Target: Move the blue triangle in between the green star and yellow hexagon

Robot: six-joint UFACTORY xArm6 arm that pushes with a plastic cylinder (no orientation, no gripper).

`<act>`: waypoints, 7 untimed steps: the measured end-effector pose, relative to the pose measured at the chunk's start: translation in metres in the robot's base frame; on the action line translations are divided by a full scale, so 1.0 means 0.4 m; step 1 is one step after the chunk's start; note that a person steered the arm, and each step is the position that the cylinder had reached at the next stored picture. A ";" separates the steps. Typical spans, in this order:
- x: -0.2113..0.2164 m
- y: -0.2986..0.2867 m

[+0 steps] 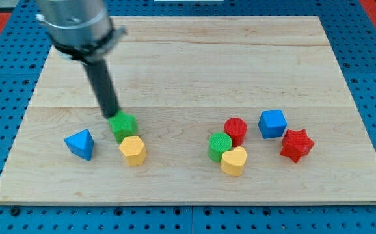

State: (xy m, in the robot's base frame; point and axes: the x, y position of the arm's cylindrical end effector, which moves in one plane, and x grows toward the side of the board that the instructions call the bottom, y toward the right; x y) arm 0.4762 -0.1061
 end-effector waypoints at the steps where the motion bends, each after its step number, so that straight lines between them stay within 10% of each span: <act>1: 0.013 0.055; 2: -0.094 -0.069; 4: 0.054 -0.328; 7: 0.181 0.087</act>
State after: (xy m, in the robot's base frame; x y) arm 0.5486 -0.0712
